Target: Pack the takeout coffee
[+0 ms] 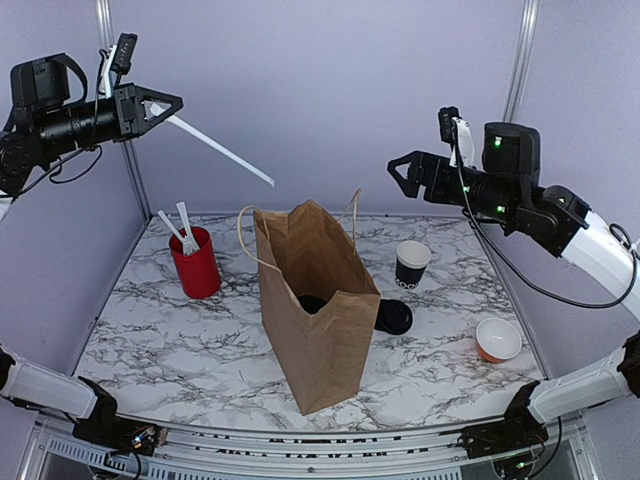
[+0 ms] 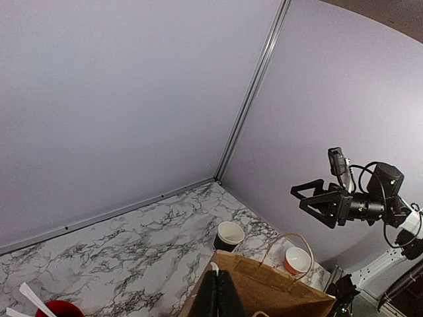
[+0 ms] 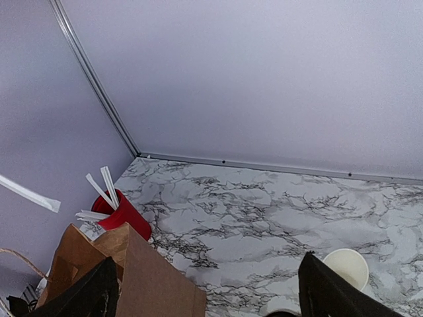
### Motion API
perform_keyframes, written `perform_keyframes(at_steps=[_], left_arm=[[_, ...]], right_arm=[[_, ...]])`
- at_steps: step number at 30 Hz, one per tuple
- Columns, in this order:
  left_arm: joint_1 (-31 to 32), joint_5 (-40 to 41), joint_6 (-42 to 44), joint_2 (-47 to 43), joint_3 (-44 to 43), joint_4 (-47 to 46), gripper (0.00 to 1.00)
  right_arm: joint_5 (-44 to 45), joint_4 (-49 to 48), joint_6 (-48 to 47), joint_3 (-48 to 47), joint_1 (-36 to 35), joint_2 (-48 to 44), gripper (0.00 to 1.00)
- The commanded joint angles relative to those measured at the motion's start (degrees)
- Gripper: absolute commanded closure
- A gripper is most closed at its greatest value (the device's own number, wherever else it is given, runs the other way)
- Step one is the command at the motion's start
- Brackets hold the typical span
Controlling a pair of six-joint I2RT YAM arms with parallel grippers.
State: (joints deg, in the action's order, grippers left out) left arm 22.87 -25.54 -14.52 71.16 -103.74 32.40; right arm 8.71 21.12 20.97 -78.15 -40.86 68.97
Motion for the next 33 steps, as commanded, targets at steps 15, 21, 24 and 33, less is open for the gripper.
perform_keyframes(at_steps=[15,21,24,33], left_arm=[[10.66,-3.13,3.90,6.60,-2.36,5.00,1.00],[14.01,2.20,6.08,10.37,-4.88,8.74,1.00],[14.60,3.74,6.52,12.14,-6.08,10.08,0.94],[15.52,6.97,7.18,12.81,-6.62,9.98,0.73]], right_arm=[[1.05,0.76,0.05,0.12,0.49,-0.79,0.09],[0.66,0.80,0.13,0.04,0.52,-0.29,0.09],[0.56,1.09,0.23,0.01,0.52,-0.24,0.09],[0.86,1.30,0.23,0.22,0.56,-0.08,0.09]])
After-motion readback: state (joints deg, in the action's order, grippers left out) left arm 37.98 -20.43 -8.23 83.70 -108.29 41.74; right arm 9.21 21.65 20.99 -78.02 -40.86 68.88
